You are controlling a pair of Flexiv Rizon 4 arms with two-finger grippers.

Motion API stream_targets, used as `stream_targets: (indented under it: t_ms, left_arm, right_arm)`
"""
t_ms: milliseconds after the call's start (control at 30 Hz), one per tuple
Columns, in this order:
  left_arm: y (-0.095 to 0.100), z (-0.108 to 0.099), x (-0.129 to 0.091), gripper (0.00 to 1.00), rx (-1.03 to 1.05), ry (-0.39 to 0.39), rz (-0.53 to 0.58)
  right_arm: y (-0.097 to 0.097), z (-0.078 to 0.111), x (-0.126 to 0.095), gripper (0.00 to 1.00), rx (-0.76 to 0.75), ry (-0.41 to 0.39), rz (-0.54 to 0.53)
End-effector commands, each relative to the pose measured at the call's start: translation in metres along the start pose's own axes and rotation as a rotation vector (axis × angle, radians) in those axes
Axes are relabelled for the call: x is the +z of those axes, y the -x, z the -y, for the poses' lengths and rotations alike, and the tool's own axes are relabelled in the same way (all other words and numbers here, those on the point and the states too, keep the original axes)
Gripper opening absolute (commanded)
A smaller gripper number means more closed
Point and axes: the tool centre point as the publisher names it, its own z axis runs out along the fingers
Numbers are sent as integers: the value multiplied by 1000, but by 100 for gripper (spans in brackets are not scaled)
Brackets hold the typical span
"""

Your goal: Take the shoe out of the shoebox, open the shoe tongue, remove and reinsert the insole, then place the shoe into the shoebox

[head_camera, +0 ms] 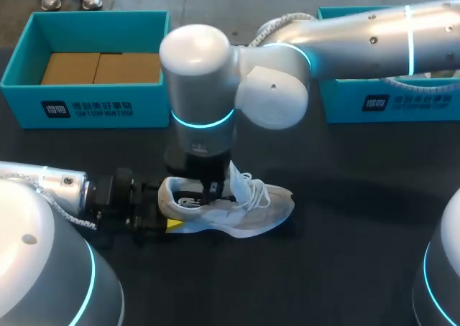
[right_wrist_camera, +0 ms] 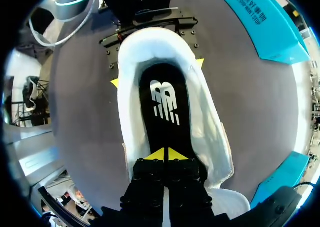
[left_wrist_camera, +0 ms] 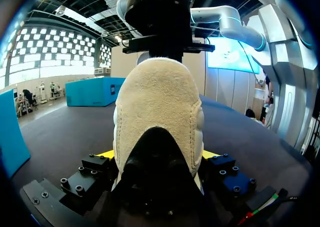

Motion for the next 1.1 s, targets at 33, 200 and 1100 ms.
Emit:
stream_targets:
  t_ms: [33, 200, 1100]
  left_arm:
    - [-1, 0, 0, 0, 0, 0, 3]
    - [-1, 0, 0, 0, 0, 0, 3]
    - [-1, 0, 0, 0, 0, 0, 3]
  right_arm:
    - [4, 2, 3, 0, 1, 11, -2]
    - [6, -1, 12, 0, -6, 15, -10]
    - [22, -6, 28, 57, -21, 32, -3]
